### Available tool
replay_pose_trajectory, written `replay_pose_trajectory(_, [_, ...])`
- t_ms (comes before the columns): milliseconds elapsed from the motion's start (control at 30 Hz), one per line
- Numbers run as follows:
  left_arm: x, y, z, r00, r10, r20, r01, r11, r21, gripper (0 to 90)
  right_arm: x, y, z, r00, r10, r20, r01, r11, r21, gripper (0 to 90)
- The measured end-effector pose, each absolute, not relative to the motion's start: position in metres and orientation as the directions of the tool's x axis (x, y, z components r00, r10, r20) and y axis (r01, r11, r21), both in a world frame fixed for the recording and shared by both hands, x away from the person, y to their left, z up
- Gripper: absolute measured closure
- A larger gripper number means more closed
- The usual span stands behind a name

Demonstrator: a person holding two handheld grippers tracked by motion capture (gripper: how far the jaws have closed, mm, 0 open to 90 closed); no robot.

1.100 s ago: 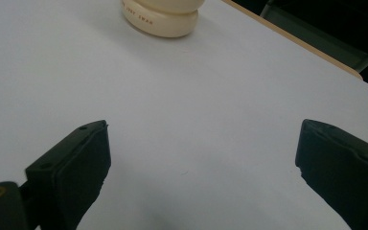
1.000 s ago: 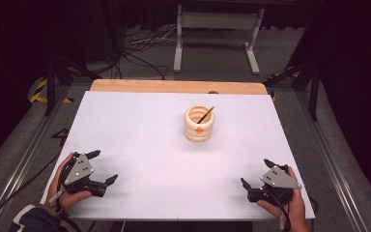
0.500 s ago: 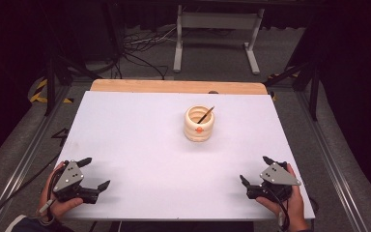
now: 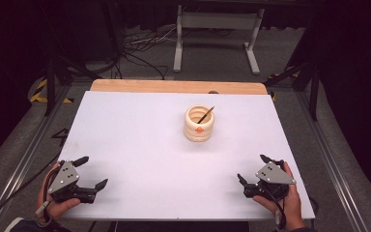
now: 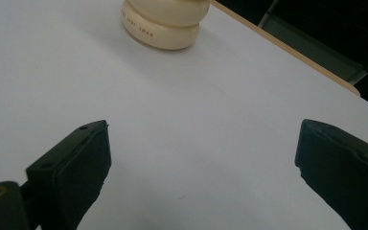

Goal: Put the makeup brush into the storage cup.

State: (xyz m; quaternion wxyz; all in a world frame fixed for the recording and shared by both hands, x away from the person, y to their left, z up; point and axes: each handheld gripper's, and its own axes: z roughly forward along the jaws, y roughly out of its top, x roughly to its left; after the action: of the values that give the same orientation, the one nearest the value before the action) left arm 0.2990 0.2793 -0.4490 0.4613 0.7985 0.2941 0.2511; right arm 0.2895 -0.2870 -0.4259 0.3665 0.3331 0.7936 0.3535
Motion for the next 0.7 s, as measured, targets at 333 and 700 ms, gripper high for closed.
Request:
replay_pose_trajectory(333, [0.3031,0.2786,-0.4495,0.696,0.704,0.142,0.249,-0.422,0.872,3.2,0.2905,-0.291,-0.4274,-0.509,0.791,-0.339,0.277,0.523,0.806,5.5])
replay_pose_trajectory(700, [0.2997,0.2827,-0.45,0.692,0.708,0.139,0.252,-0.417,0.873,3.2,0.2931,-0.2884,-0.4251,-0.487,0.801,-0.348,0.265,0.515,0.815,6.1])
